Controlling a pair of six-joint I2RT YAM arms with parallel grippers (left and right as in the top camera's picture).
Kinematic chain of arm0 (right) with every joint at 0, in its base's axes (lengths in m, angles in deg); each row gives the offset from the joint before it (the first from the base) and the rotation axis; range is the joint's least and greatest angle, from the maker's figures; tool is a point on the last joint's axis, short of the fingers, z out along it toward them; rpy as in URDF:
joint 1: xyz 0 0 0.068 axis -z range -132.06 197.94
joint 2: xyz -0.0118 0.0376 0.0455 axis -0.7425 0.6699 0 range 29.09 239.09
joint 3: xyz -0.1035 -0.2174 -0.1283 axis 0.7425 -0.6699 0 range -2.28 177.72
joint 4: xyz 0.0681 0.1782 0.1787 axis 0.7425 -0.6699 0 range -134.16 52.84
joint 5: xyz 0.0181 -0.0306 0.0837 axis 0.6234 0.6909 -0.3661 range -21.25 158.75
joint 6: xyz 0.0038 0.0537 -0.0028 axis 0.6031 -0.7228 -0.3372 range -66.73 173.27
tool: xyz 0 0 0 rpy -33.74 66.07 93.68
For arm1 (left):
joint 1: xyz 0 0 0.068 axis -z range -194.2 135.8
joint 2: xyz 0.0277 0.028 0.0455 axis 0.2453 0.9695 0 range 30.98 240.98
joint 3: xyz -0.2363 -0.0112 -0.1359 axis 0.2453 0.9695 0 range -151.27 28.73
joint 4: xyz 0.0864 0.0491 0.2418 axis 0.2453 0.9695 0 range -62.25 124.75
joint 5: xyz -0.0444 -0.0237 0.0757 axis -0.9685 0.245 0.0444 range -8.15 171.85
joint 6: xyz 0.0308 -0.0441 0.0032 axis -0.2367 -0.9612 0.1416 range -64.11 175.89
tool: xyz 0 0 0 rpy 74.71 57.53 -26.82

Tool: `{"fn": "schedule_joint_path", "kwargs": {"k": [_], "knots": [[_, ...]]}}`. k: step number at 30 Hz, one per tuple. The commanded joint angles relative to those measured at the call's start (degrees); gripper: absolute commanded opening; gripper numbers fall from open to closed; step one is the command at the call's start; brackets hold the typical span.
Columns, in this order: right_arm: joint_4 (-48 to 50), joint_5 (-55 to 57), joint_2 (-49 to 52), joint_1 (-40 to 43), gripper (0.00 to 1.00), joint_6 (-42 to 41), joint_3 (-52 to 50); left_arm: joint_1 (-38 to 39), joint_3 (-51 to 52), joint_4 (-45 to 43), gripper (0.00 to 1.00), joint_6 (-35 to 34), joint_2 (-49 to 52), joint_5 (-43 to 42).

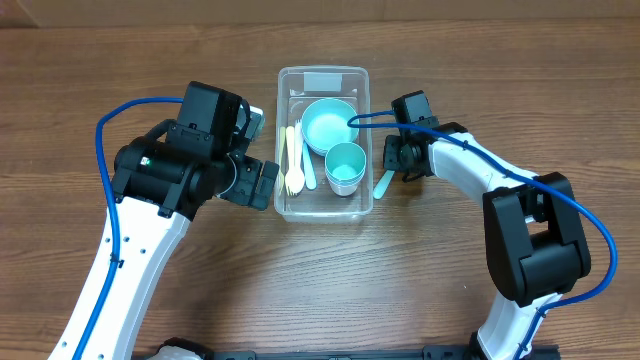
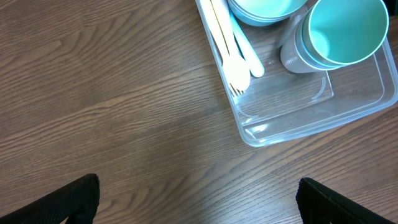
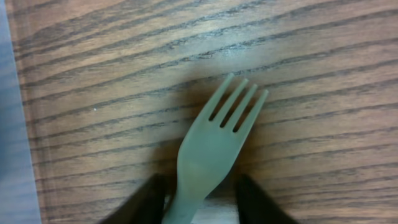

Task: Pack container
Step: 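Carry the light-blue fork into the container and release it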

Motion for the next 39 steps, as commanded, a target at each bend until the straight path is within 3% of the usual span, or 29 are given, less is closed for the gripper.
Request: {"fn": "schedule_joint_path", "kwargs": {"k": [1,8,16,22,27,33,39], "knots": [[-0.96,-4.00,2.12,-0.22,0.26,-1.66,-0.74,-0.31,0.13,-0.02,1.00,0.92,0.20,-0.94],[-0.68,-4.00,2.12,0.04,0.04,-1.66,-0.70,-0.31,0.13,-0.02,1.00,0.92,0.20,-0.94],[-3.82,-5.53,0.07,3.10,0.04,-1.64,4.55,-0.31,0.15,-0.02,1.00,0.92,0.20,-0.94],[-12.41,-5.27,-11.63,3.04,0.04,-1.40,15.19,-0.31,0.13,-0.02,1.00,0.92,0.20,-0.94],[-9.14,-9.88,-23.04,-4.59,0.04,0.37,16.57,-0.31,0.15,-0.02,1.00,0.92,0.20,-0.94],[-4.46,-13.94,-16.37,-16.22,0.04,2.05,16.31,-0.31,0.15,-0.02,1.00,0.92,0.20,-0.94],[-1.33,-16.39,-7.19,-20.15,0.04,-1.64,16.31,-0.31,0.15,-0.02,1.00,0.92,0.20,-0.94]]}}
